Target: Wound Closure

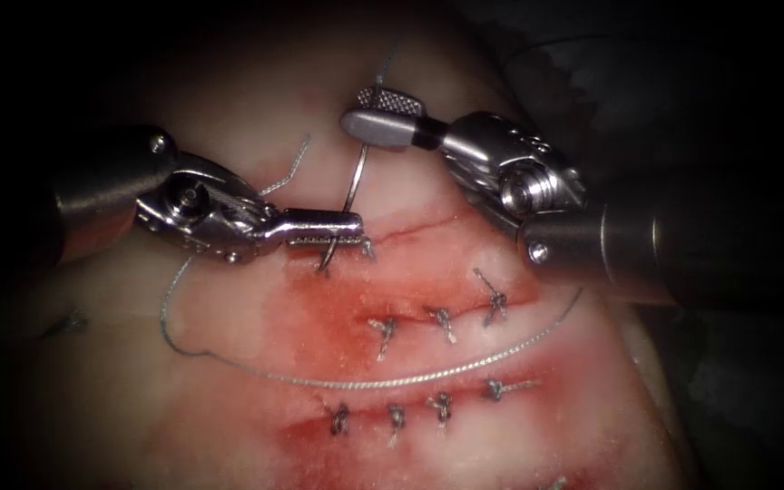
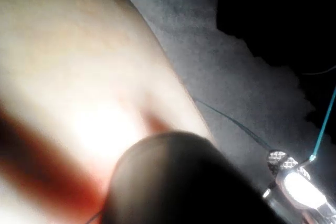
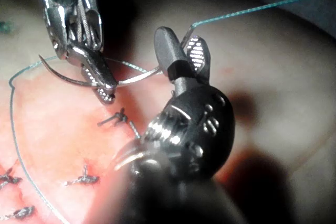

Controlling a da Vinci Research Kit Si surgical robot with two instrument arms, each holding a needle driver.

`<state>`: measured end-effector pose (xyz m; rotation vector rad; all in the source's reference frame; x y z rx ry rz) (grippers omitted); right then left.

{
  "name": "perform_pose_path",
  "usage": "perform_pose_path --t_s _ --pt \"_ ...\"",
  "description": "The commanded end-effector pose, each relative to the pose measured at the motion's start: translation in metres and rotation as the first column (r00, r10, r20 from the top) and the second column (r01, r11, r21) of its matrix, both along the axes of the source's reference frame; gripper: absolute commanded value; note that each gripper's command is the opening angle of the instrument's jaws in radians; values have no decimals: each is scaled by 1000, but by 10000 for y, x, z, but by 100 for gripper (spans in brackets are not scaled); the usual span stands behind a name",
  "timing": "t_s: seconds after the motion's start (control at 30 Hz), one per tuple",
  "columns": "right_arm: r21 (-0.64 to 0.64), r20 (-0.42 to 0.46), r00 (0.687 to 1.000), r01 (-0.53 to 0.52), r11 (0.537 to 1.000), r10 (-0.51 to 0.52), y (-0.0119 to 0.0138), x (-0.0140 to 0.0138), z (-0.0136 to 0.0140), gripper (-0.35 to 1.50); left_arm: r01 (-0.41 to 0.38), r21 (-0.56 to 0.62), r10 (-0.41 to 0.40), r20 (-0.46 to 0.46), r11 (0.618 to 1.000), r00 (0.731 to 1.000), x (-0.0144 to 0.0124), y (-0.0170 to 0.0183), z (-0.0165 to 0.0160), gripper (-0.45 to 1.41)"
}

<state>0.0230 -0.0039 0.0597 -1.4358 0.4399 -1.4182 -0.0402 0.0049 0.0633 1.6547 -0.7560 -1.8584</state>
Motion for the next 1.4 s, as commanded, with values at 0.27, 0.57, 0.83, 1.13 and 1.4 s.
perform_pose_path --t_s 0.27,0.57,0.83,1.13,1.4 --pt "13 -16 1000 -8 1000 9 6 9 1 -35 5 9 -5 0 1000 1000 -6 10 2 -45" --pt "-155 41 995 101 983 -96 2 11 4 -35 5 9 -5 0 1000 1000 -7 11 3 29" --pt "-298 55 986 165 940 -156 6 -14 1 -35 -43 -264 53 34 964 998 -5 41 3 120" --pt "-42 -41 988 147 988 -148 28 -75 -23 -35 -4 -335 14 28 942 1000 37 82 -7 120" --pt "-92 -128 987 88 992 -100 36 -92 -46 -35 5 -340 2 23 940 1000 52 89 4 116"
